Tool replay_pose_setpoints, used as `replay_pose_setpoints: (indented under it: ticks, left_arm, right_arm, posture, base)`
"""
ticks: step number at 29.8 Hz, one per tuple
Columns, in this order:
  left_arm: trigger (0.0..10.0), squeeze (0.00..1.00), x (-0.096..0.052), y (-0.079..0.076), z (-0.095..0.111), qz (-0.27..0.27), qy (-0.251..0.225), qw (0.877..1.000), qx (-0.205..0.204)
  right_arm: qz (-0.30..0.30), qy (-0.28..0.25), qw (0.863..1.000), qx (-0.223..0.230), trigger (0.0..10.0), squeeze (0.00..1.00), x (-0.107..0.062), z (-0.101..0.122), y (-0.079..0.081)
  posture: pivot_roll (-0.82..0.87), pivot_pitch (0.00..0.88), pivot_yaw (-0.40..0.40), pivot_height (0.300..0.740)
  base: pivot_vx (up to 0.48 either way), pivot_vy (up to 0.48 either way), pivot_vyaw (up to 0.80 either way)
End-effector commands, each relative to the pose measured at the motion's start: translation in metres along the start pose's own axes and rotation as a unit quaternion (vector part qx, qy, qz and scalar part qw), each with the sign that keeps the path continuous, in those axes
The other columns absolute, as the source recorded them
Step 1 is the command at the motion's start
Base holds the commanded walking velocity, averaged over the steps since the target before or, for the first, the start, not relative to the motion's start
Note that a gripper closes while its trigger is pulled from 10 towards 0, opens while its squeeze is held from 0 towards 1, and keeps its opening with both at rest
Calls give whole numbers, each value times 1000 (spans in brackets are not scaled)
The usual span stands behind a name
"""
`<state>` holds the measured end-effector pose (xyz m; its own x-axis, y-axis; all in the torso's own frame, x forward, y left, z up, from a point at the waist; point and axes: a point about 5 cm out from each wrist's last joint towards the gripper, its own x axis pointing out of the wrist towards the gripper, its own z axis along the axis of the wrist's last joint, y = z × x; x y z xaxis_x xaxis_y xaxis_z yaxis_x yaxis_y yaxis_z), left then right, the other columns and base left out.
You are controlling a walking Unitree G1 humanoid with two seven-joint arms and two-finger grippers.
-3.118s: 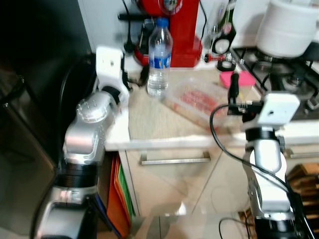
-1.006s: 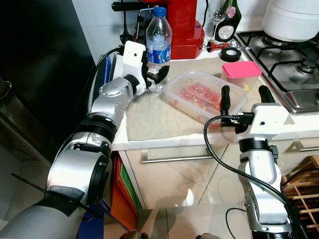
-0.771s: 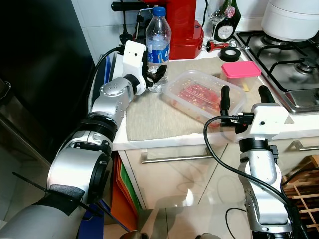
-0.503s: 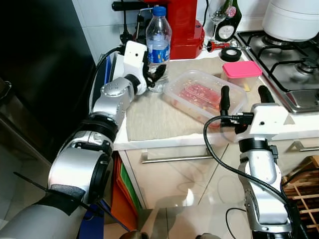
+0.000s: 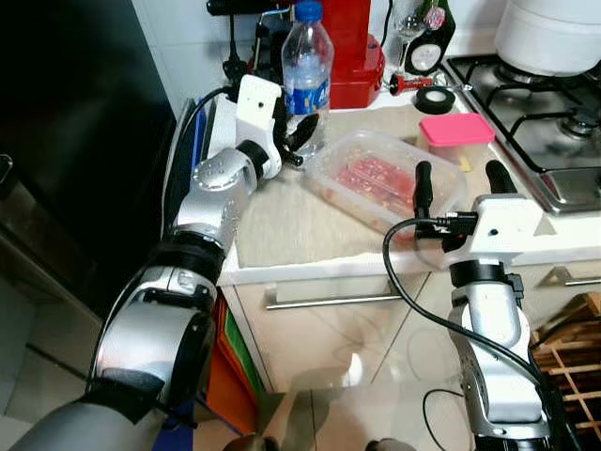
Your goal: Restocking fridge
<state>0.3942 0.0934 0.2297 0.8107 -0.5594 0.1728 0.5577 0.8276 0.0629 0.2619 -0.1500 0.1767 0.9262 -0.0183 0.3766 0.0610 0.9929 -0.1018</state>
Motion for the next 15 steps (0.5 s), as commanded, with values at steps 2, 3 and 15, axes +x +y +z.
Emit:
replay_pose_setpoints:
  ticks: [2, 3, 15]
  left_arm:
    - [0, 0, -3, -2, 18, -11, -34, 999, 12]
    - [0, 0, -4, -1, 20, -10, -36, 999, 12]
    - [0, 0, -48, 24, 17, 49, -6, 997, 67]
  right_arm:
    - [8, 9, 1000, 0, 10000, 0, 0, -3, 3]
    - [8, 9, 1000, -1, 10000, 0, 0, -3, 3]
    - [12, 14, 1000, -3, 10000, 0, -1, -7, 2]
  posture:
    - [-118, 48, 84, 740]
    - [-117, 48, 84, 740]
    - [-89, 31, 81, 740]
  base:
    - [0, 0, 0]
    - [0, 0, 0]
    - [0, 0, 0]
